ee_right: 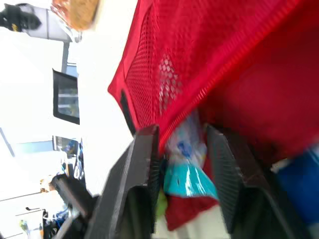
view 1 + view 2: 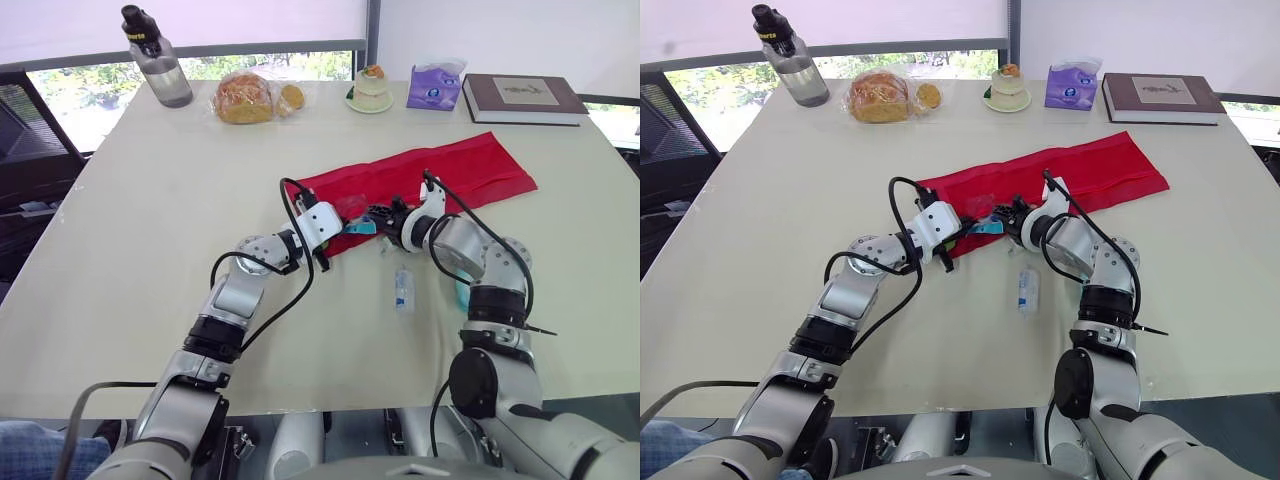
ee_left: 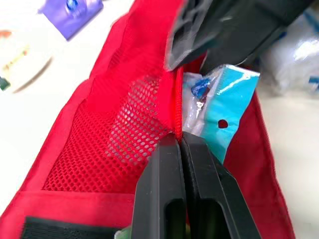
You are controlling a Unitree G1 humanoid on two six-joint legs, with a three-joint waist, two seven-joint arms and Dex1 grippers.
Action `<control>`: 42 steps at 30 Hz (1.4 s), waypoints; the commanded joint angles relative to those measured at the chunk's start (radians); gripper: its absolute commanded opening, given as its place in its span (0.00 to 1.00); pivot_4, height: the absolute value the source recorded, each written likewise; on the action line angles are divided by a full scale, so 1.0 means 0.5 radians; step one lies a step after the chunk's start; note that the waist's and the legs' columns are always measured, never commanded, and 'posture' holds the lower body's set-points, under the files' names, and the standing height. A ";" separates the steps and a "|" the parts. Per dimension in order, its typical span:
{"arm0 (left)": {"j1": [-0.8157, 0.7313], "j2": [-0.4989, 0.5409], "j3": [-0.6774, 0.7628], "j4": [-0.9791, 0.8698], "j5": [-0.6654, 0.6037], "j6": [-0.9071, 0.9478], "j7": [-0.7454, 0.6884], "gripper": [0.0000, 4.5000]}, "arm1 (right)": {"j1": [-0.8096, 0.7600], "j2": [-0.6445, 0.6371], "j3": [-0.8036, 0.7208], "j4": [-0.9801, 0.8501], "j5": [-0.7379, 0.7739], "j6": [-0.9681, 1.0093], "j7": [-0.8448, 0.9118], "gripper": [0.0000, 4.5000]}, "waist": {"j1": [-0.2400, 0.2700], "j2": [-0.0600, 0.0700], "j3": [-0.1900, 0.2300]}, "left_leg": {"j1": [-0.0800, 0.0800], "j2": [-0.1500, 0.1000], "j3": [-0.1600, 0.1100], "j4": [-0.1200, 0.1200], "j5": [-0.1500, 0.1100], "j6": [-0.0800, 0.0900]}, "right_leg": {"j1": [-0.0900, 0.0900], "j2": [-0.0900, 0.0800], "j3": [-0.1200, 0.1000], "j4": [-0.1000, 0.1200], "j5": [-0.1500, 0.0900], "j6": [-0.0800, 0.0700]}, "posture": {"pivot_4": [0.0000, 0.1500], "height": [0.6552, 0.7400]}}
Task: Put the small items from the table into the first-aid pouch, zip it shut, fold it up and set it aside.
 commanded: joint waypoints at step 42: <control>-0.188 0.017 0.283 0.259 -0.627 0.242 -0.540 0.00 | 0.223 -0.520 1.403 -0.516 -1.466 -0.553 1.315 0.01 | 0.004 0.000 0.000 | 0.000 0.000 -0.003 0.001 0.000 0.000 | -0.001 0.006 0.000 -0.001 0.000 0.000 | 1.00 1.00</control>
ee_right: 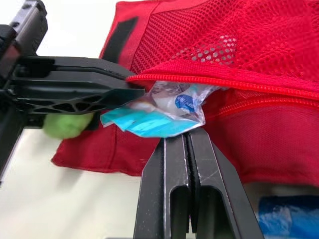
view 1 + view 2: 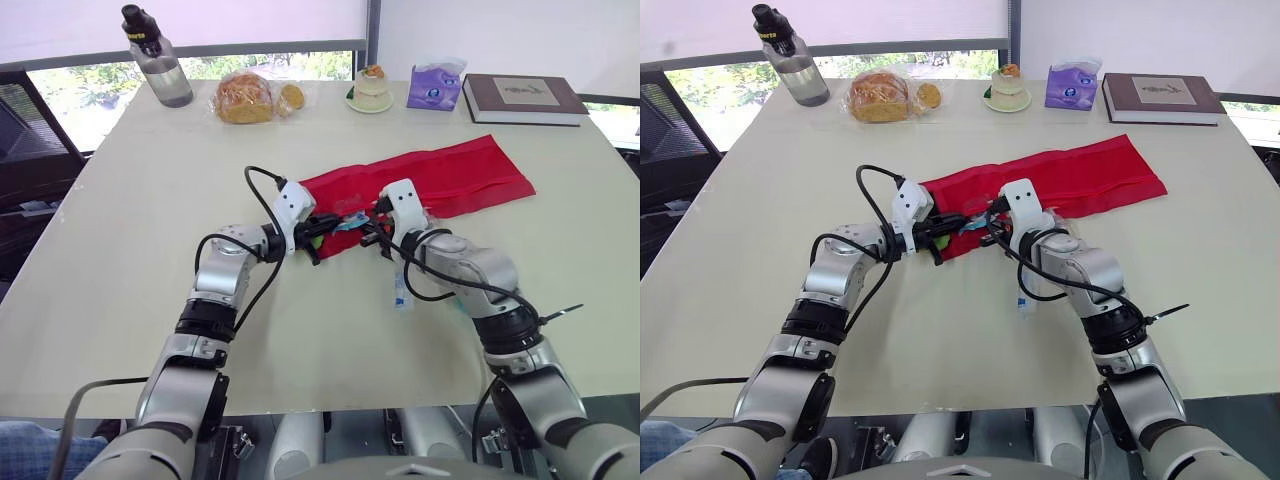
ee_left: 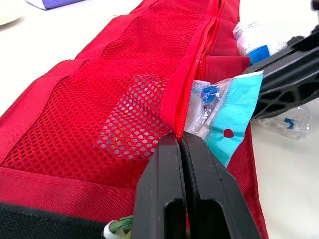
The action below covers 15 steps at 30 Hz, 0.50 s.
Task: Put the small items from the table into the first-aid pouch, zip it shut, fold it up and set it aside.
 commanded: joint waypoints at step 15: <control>-0.015 -0.008 0.041 -0.122 -0.070 0.016 -0.021 0.00 | -0.077 0.151 0.020 0.174 -0.353 -0.166 0.076 0.01 | -0.001 0.000 0.000 | 0.001 0.000 -0.001 0.001 0.000 0.000 | 0.000 0.000 0.000 0.001 0.000 0.000 | 1.00 1.00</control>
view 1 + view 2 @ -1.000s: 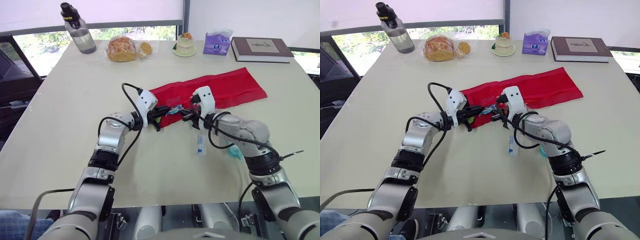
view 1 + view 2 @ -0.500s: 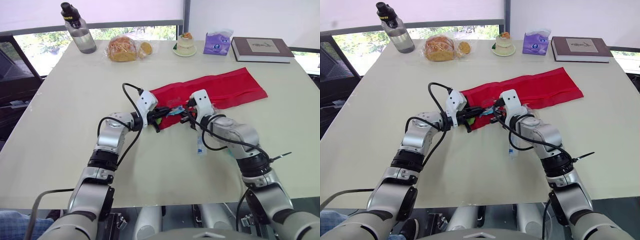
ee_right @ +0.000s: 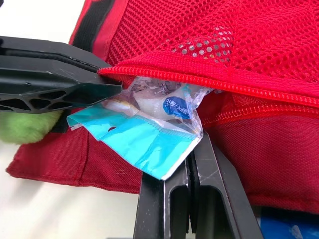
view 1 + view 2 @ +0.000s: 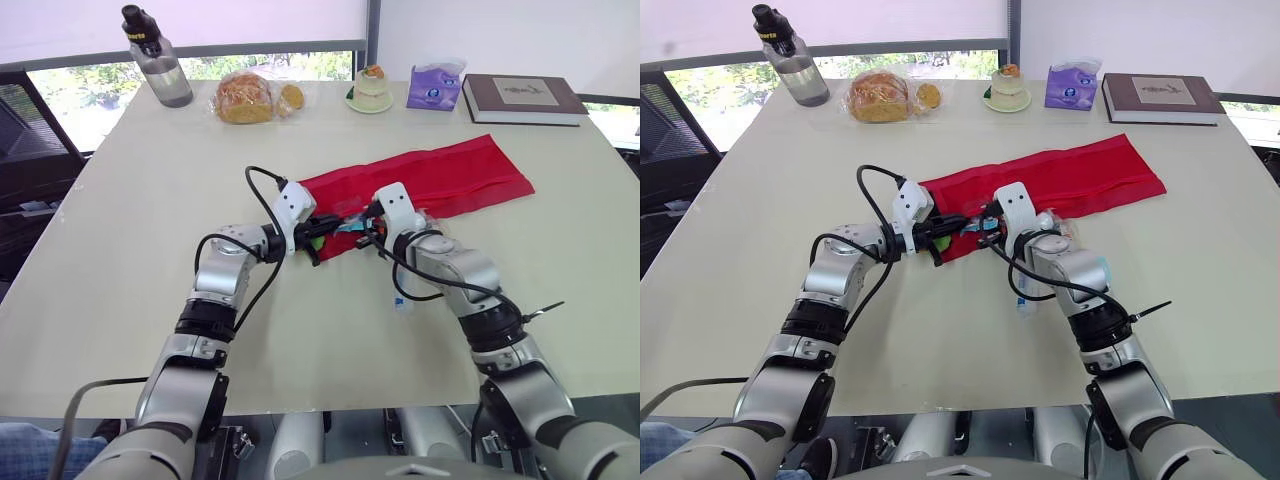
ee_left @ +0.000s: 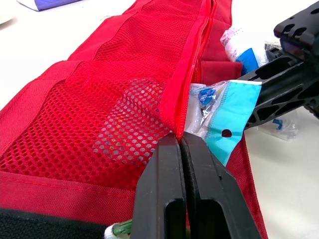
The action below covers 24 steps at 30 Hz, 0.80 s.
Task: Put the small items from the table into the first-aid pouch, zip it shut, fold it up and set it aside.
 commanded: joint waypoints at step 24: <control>-0.041 0.002 0.005 0.001 -0.003 -0.115 0.027 0.00 | 0.043 -0.176 -0.088 -0.774 0.192 0.518 0.379 0.01 | 0.001 0.000 0.000 | 0.000 -0.001 -0.004 0.001 0.000 0.000 | 0.000 -0.003 -0.001 0.001 0.000 0.000 | 1.00 1.00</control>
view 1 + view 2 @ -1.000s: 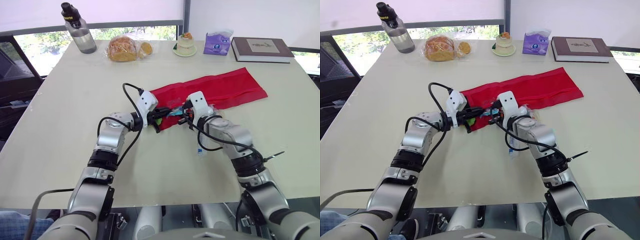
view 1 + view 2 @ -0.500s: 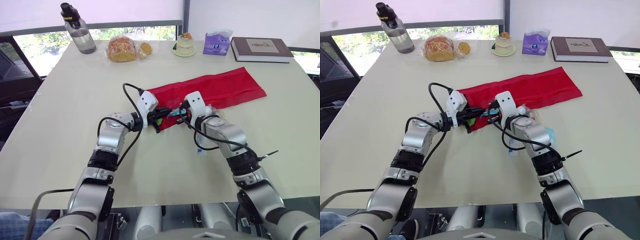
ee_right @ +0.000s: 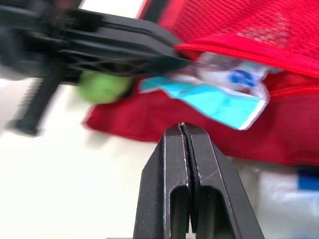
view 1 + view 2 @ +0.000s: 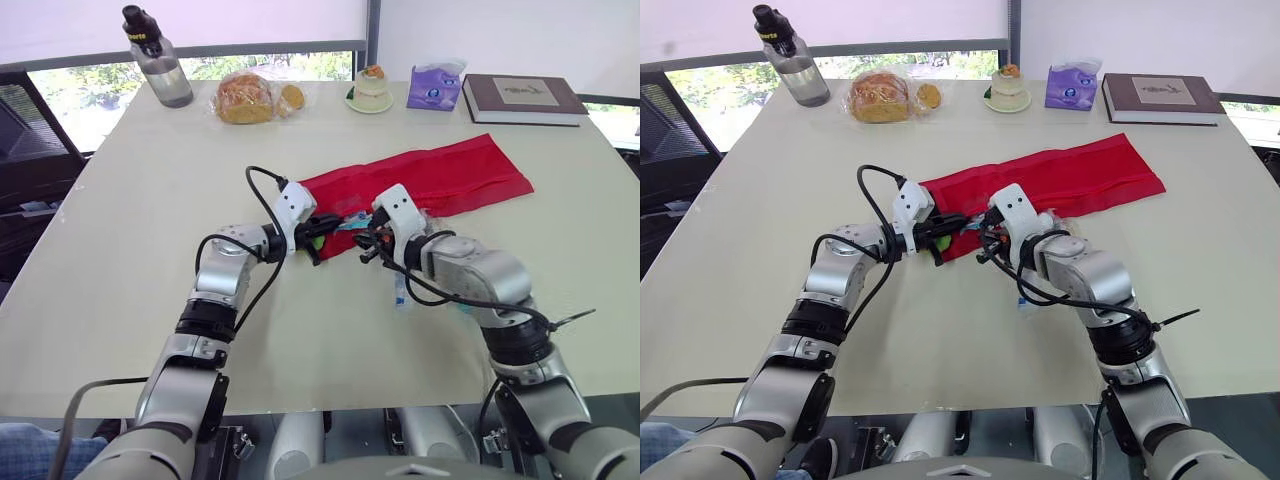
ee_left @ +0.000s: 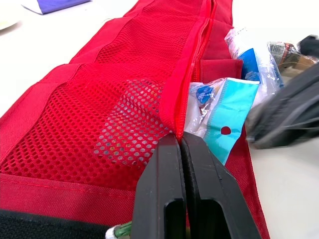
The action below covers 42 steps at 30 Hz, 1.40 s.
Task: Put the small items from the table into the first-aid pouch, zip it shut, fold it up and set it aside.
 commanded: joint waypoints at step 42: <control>0.003 -0.047 -0.073 -0.097 0.012 -0.063 -0.082 0.00 | -0.384 0.618 -0.256 1.187 -0.404 -1.029 -0.415 0.01 | -0.005 0.000 0.000 | 0.002 0.001 0.002 0.000 0.000 -0.001 | 0.000 0.003 0.002 0.002 0.000 0.000 | 1.00 1.00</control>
